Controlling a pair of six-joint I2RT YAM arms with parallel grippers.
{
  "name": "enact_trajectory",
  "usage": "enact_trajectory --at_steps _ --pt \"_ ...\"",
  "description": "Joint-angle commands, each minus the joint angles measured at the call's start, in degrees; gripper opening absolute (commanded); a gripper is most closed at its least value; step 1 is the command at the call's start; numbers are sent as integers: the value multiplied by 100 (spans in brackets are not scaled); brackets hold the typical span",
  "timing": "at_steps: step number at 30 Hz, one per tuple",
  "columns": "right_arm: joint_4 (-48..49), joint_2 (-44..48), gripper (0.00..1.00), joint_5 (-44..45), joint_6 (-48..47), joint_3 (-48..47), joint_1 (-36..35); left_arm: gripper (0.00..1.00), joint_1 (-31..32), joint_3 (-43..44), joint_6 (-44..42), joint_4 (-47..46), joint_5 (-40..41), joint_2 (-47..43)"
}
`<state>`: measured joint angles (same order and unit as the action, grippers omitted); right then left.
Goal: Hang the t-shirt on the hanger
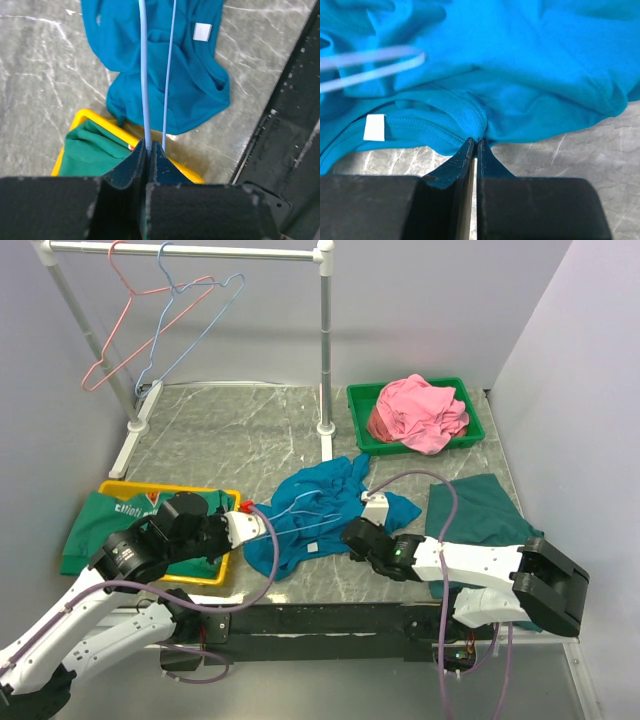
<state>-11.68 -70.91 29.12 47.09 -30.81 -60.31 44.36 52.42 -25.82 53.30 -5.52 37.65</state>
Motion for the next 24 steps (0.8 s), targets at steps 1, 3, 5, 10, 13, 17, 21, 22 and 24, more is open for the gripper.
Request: enact_trajectory --at_steps 1,3,5,10,13,17,21,22,24 --pt "-150 148 6 366 63 -259 81 1 38 295 -10 75 -405 -65" --pt "-211 218 5 392 72 -277 90 1 73 286 7 93 -467 -3" --pt "-238 271 5 410 81 -303 99 1 117 269 25 84 -503 49" --pt "-379 385 5 445 46 -347 187 1 205 242 7 66 -520 58" --pt "-422 420 5 436 20 -399 204 1 257 207 25 -21 -468 93" --pt "-475 499 5 410 2 -461 204 1 389 75 95 -205 -362 164" --pt "-694 683 4 445 -42 -593 195 1 512 -100 236 -635 -336 155" --pt "-739 736 3 428 -94 -680 195 1 530 -170 236 -741 -301 146" --pt "-879 920 3 401 -173 -768 187 1 618 -232 288 -1021 -266 164"
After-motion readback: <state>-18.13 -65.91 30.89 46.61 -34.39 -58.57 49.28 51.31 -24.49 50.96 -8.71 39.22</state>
